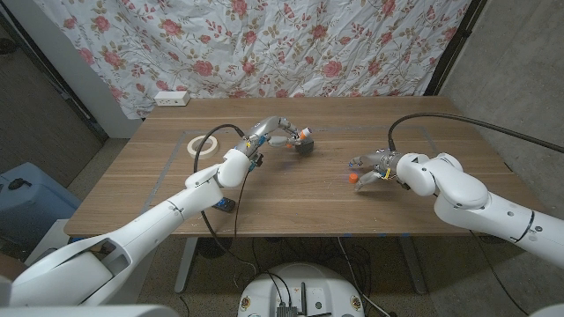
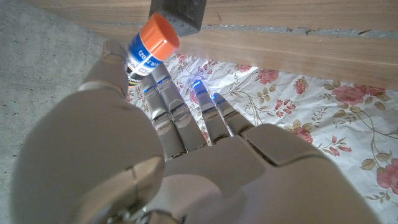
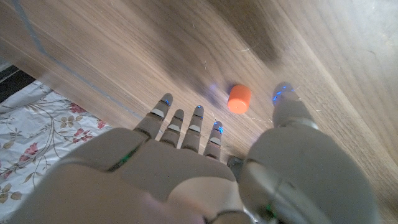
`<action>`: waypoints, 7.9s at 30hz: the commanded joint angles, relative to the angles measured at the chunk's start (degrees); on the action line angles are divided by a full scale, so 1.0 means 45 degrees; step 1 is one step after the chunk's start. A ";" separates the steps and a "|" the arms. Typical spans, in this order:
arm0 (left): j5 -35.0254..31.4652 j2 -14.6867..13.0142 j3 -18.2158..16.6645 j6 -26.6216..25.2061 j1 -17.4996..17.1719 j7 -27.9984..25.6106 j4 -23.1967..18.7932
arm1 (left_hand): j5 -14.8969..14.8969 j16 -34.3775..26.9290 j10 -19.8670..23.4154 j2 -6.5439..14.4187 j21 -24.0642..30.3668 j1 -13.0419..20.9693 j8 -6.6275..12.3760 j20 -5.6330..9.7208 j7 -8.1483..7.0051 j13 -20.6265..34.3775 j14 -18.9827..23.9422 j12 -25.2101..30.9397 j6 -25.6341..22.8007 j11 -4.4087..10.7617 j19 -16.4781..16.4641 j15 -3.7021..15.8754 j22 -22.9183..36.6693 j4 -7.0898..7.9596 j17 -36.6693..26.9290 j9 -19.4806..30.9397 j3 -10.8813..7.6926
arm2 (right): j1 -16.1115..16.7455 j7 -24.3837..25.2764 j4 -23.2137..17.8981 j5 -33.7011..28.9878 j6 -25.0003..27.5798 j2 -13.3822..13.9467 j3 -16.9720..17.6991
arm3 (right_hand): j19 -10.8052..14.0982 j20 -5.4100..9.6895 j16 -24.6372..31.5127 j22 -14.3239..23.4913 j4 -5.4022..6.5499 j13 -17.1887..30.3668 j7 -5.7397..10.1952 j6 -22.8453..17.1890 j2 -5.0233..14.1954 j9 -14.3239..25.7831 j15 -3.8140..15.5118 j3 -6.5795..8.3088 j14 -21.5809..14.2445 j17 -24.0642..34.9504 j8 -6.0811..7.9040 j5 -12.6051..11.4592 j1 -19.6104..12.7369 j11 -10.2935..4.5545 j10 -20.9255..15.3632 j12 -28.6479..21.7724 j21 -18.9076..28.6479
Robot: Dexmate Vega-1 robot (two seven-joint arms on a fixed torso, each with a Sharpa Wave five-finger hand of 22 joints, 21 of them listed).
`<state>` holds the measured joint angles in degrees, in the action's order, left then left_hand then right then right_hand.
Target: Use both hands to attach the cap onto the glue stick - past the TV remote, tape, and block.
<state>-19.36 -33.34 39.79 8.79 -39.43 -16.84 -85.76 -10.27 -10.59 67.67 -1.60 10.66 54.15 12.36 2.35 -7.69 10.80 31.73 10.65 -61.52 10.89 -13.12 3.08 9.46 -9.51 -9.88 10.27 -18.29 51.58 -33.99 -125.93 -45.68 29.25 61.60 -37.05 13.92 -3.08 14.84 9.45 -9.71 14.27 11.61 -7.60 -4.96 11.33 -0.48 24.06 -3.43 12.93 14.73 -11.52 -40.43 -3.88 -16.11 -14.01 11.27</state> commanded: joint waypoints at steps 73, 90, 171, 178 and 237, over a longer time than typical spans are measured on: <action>0.0310 0.0079 0.0332 0.0257 0.0411 0.0954 0.0575 | -0.0091 -0.0028 0.0355 0.0736 0.0014 -0.0134 -0.0078 0.0288 0.0049 0.0033 -0.0049 0.0066 -0.0956 0.0399 0.0105 0.1761 0.0046 0.0114 0.0006 0.0147 0.0052 | 0.0820 0.3818 0.1697 -0.1591 -0.1249 -0.1192 0.0073 | 0.2266 0.0760 0.1798 0.0043 0.0159 -0.0500 0.0241 -0.6791 0.0216 0.0108 0.2433 -0.0859 -0.4317 0.0146 0.2258 -0.0659 -0.2629 -0.1941 -0.7152 -0.0297 -0.0068; 0.0341 0.0131 0.0380 0.0260 0.0426 0.0938 0.0645 | -0.0089 -0.0024 0.0327 0.0767 0.0023 -0.0185 -0.0097 0.0277 0.0049 0.0033 -0.0052 0.0062 -0.0943 0.0396 0.0092 0.1744 0.0046 0.0113 0.0011 0.0152 0.0068 | 0.0964 0.4363 0.1810 -0.1426 -0.1389 -0.1125 0.0193 | 0.2439 0.0852 0.2108 0.0045 0.0196 -0.0441 0.0242 -0.7888 0.0370 0.0122 0.2451 -0.1128 -0.4748 0.0302 0.2598 -0.0624 -0.2931 -0.1950 -0.8180 -0.0242 -0.0062; 0.0350 0.0433 0.0649 0.0813 0.0466 0.1102 0.0909 | -0.0100 0.0006 0.0175 0.0808 0.0034 -0.0307 -0.0160 0.0239 0.0085 0.0032 -0.0043 0.0055 -0.0814 0.0398 0.0060 0.1742 0.0047 0.0040 0.0030 0.0165 0.0054 | 0.2293 0.6540 0.0007 0.1041 0.0384 -0.1469 0.2457 | 0.2540 0.1211 0.2429 0.0033 0.0193 -0.0379 0.0255 -0.9949 0.0713 0.0071 0.2538 -0.1281 -0.5969 0.0349 0.3078 -0.0643 -0.3662 -0.1956 -1.0307 -0.0140 -0.0142; 0.0339 0.0504 0.0677 0.1082 0.0591 0.1076 0.1078 | -0.0100 0.0006 0.0184 0.0817 0.0032 -0.0312 -0.0158 0.0236 0.0069 0.0033 -0.0045 0.0062 -0.0814 0.0395 0.0062 0.1743 0.0047 0.0040 0.0030 0.0165 0.0050 | 0.2183 0.6942 0.0071 0.2368 0.0223 -0.1506 0.2829 | 0.2514 0.1197 0.2413 0.0033 0.0222 -0.0363 0.0256 -0.9938 0.0698 0.0063 0.2513 -0.1326 -0.5960 0.0353 0.3044 -0.0633 -0.3626 -0.1955 -1.0338 -0.0112 -0.0141; 0.2557 0.1675 0.0448 0.3349 0.0946 0.2021 0.2794 | -0.0093 -0.0058 -0.0681 0.0749 0.0921 -0.0126 -0.0234 -0.0740 0.0352 0.0078 0.0355 0.0057 -0.0096 0.0360 -0.4197 0.1378 0.0095 0.0002 0.0045 0.0226 0.0105 | 0.1586 0.8778 0.0546 0.9085 -0.1254 -0.0130 0.4247 | 0.2352 0.1107 0.2499 0.0031 0.0335 -0.0243 0.0254 -0.9771 0.0884 0.0010 0.2504 -0.1706 -0.5703 0.0518 0.2692 -0.0459 -0.3559 -0.1939 -1.0284 0.0155 -0.0130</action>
<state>-8.45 -26.52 41.71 22.05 -35.74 -8.40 -74.55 -10.40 -10.61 64.82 -0.09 14.43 52.65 10.85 -1.01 -7.24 10.99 32.66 10.57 -61.08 12.75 -31.25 2.97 9.76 -9.51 -9.62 10.27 -17.63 60.45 6.30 -123.27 -6.66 24.54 59.26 -17.58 24.85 1.74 25.88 9.45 -8.15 12.94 12.69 -51.64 -1.64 11.10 2.76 16.75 -29.37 15.05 26.81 -13.73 -56.24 -12.70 -62.33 -13.51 10.78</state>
